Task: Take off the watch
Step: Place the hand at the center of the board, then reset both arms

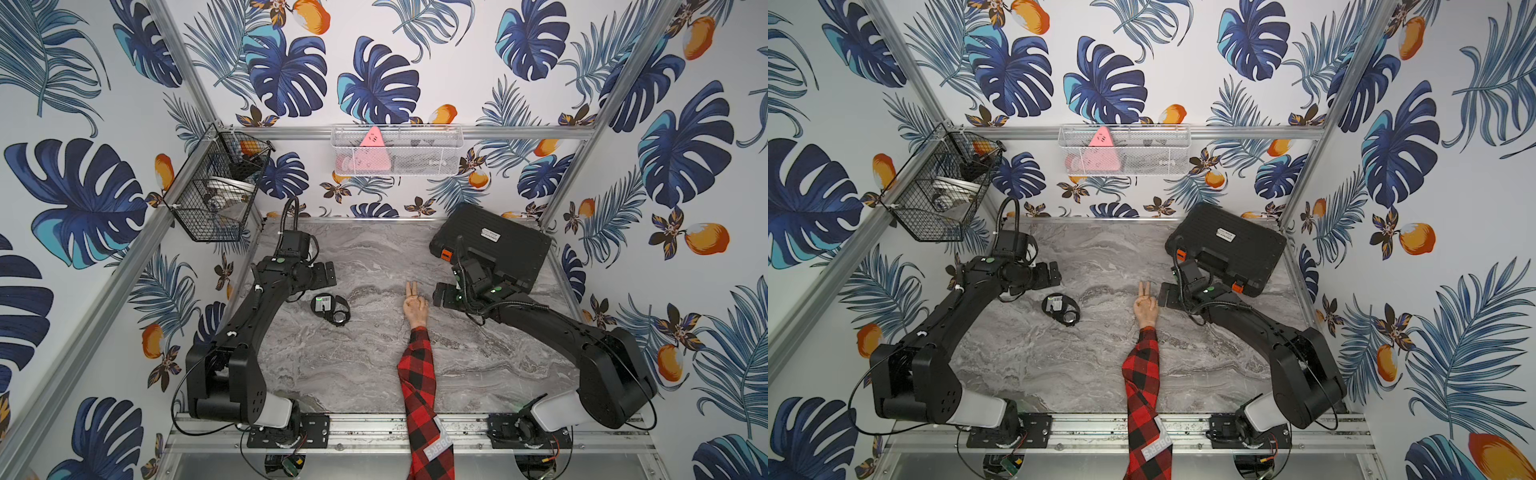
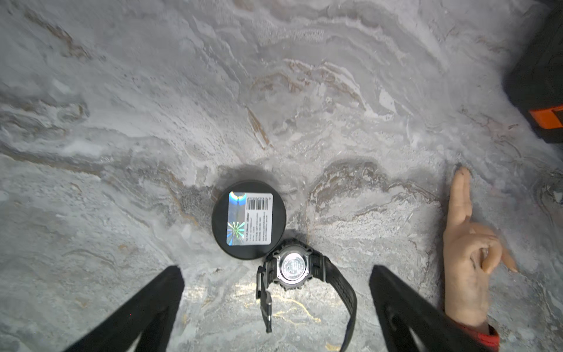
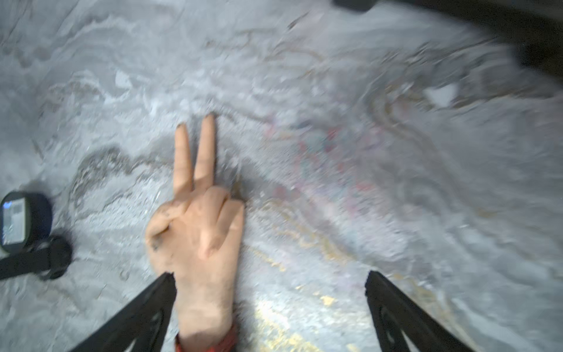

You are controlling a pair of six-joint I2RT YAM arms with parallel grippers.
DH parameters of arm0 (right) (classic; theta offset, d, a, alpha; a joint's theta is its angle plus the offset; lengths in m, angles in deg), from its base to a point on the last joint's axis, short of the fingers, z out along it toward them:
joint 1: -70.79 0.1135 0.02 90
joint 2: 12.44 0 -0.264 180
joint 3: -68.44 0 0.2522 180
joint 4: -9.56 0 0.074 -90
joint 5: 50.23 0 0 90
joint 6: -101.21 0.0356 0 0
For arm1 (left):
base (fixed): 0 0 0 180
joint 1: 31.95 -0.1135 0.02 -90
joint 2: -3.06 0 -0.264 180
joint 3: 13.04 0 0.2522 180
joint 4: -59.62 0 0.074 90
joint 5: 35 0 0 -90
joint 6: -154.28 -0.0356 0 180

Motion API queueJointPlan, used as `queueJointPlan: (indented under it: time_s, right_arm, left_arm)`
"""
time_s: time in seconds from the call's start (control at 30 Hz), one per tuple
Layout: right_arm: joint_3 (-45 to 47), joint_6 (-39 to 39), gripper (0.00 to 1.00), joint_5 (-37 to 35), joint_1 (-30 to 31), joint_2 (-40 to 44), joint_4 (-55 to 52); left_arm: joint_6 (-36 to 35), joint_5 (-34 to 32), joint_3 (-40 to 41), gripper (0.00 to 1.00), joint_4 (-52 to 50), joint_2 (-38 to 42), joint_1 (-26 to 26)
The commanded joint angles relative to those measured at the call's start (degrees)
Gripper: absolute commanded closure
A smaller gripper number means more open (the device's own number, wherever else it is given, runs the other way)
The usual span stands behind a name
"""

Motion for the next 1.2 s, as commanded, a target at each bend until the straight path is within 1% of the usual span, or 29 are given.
queueJointPlan:
  time_s: [0.0,0.07,0.13,0.23,0.27,0.33,0.4,0.47,0.6,0.63,0.67,0.77,0.8,0.83,0.9,0.93,1.03,1.13,1.17]
  right_arm:
    - [-0.64,-7.12,0.00,-4.88,-4.64,1.00,-2.28]
    - [0.75,-10.99,0.00,-7.60,-6.62,2.02,0.69]
    - [2.87,-13.59,0.00,-12.29,-8.21,2.44,4.69]
    - [6.33,-15.77,0.00,-18.20,-11.24,2.57,10.48]
    - [7.87,-15.89,0.00,-19.21,-12.70,2.73,12.74]
    - [11.69,-17.13,0.00,-18.86,-15.44,3.27,18.45]
    - [17.14,-19.62,0.00,-20.30,-16.99,4.46,26.78]
    - [21.93,-20.92,0.00,-21.49,-18.68,5.40,34.09]
    - [25.70,-18.07,0.00,-21.74,-21.68,5.30,40.14]
    - [26.92,-18.37,0.00,-21.65,-21.99,5.17,42.67]
    - [28.28,-19.36,0.00,-21.57,-22.04,5.17,45.44]
    - [32.38,-21.14,0.00,-20.49,-22.29,5.35,53.96]
    - [33.88,-21.85,0.00,-20.01,-22.34,5.03,57.28]
    - [34.82,-23.12,0.00,-19.72,-22.47,4.53,61.12]
    - [35.66,-23.41,0.00,-17.86,-22.69,4.34,63.87]
    - [36.43,-23.73,0.00,-16.83,-22.98,3.74,66.88]
    - [37.38,-24.49,0.00,-13.99,-23.98,0.27,74.61]
    - [37.23,-23.09,0.00,-11.21,-26.49,-6.86,82.04]
    - [36.79,-23.80,0.00,-9.01,-26.94,-7.73,82.86]
  left_arm:
    - [-1.61,-3.58,2.12,0.01,7.00,1.49,-0.12]
    - [-0.76,-7.49,5.04,0.01,11.33,2.35,-0.13]
    - [-0.88,-11.52,9.15,0.01,17.19,4.01,-0.09]
    - [-5.68,-14.38,20.18,0.01,33.08,8.96,-0.12]
    - [-6.43,-16.35,24.31,0.01,38.50,10.95,-0.14]
    - [-9.02,-19.33,30.21,0.01,46.46,12.95,-0.11]
    - [-10.12,-21.62,32.98,0.01,49.37,12.40,-0.05]
    - [-9.23,-24.41,33.76,0.01,49.84,10.29,-0.13]
    - [-5.24,-28.16,38.56,0.01,57.14,6.62,-0.14]
    - [-3.93,-28.92,40.23,0.01,60.17,5.88,-0.12]
    - [-2.99,-29.42,42.13,0.01,62.73,5.48,-0.14]
    - [-2.63,-30.73,48.59,0.01,75.34,4.76,-0.15]
    - [-2.78,-30.54,49.11,0.01,76.07,5.09,-0.26]
    - [-3.63,-29.62,50.07,0.01,78.86,5.08,-0.31]
    - [-4.79,-28.08,52.49,0.01,87.37,3.52,-0.36]
    - [-6.07,-26.57,52.71,0.01,89.27,2.84,-0.40]
    - [-8.27,-23.96,51.81,0.01,90.19,0.92,-0.38]
    - [-9.91,-23.92,53.52,0.01,100.86,-4.65,-0.39]
    - [-10.42,-22.83,53.08,0.01,100.18,-4.74,-0.36]
